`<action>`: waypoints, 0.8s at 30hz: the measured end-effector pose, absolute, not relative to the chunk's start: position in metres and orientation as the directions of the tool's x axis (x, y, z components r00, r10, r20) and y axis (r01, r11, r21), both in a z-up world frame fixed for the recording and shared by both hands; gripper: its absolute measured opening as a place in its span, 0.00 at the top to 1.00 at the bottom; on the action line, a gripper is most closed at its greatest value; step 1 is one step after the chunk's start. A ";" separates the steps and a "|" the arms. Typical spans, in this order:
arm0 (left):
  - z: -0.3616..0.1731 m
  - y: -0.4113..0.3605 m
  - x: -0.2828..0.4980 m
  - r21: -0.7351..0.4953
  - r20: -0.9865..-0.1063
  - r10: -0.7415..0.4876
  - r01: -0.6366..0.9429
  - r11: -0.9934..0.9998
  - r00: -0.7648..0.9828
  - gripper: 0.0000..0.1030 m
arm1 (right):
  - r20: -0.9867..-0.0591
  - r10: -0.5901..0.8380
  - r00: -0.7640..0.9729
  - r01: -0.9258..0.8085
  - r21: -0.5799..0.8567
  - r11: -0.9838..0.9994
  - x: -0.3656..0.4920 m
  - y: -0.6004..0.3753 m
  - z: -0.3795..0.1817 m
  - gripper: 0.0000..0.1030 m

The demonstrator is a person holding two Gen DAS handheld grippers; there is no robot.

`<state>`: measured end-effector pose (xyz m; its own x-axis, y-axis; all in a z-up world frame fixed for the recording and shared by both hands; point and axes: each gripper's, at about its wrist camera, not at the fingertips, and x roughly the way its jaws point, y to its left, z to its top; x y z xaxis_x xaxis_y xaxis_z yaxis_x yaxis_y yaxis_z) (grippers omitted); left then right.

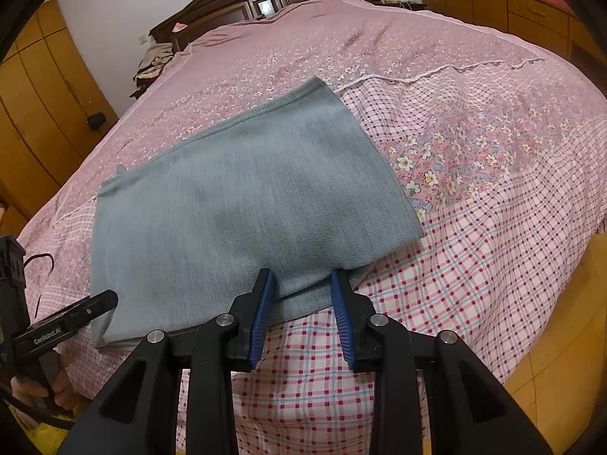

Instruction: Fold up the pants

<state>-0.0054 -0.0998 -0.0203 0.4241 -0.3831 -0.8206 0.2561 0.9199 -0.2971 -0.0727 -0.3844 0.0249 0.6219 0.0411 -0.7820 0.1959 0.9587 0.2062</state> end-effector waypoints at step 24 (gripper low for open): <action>0.012 -0.103 -0.015 -0.320 -0.783 -0.424 0.290 0.902 0.456 0.75 | -0.756 -0.026 0.654 0.200 0.140 0.970 -0.098 -0.368 0.057 0.69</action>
<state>-0.0151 -0.1030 0.0124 0.4556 -0.4242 -0.7826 0.2898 0.9019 -0.3202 -0.0977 -0.3676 0.0568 0.6539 -0.0258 -0.7562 0.2000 0.9698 0.1398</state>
